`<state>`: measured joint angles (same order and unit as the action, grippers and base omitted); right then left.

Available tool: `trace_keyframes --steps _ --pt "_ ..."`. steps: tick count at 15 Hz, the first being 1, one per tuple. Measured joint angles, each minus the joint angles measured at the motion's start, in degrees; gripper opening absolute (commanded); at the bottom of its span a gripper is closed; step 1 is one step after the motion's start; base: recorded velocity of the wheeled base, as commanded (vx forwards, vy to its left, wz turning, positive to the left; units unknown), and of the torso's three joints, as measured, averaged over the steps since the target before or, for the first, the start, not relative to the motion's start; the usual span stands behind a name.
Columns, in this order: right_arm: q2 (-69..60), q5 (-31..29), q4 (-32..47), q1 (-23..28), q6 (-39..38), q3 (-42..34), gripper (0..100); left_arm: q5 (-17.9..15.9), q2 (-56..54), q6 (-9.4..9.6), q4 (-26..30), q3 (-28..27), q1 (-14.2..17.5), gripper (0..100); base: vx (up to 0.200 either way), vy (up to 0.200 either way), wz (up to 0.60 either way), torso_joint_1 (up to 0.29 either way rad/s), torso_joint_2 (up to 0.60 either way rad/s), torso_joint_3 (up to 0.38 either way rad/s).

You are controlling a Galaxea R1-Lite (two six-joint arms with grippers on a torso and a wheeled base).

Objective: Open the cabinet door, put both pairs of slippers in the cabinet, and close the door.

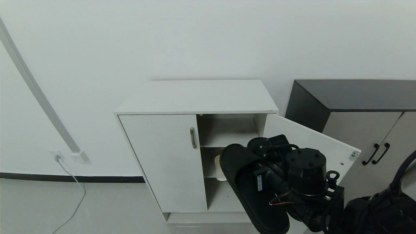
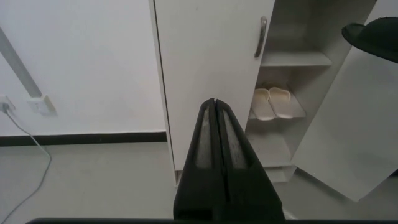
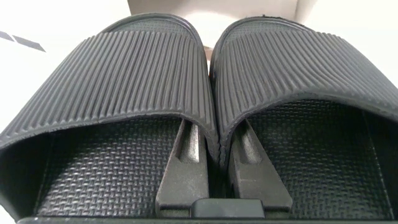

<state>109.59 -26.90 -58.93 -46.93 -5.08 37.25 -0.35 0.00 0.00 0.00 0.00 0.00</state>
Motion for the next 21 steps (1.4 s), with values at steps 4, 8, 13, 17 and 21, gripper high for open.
trace_keyframes --steps 4,8,13,17,21 --pt "0.96 0.00 -0.07 0.02 0.00 -0.07 0 -0.02 0.00 0.00 0.00 0.00 0.00 0 0.000 0.000 0.00 -0.196 0.51 0.319" --pt "1.38 0.00 -0.82 0.55 0.00 -0.07 0 0.00 0.00 0.00 0.00 0.00 0.00 0 0.000 0.000 0.00 -0.172 0.49 0.317" --pt "1.99 0.02 -0.88 0.68 -0.17 -0.32 0 0.00 0.00 0.00 0.00 0.00 0.00 0 0.000 0.000 0.00 -0.147 0.48 0.328" --pt "2.62 0.02 -1.30 1.60 -0.39 -0.46 0 -0.05 0.00 0.00 0.00 0.00 0.00 0 0.000 0.000 0.00 -0.104 0.45 0.347" --pt "3.55 0.02 -1.41 1.65 -0.38 -0.38 0 0.00 0.00 0.00 0.00 0.00 0.00 0 0.000 0.000 0.00 -0.049 0.45 0.389"
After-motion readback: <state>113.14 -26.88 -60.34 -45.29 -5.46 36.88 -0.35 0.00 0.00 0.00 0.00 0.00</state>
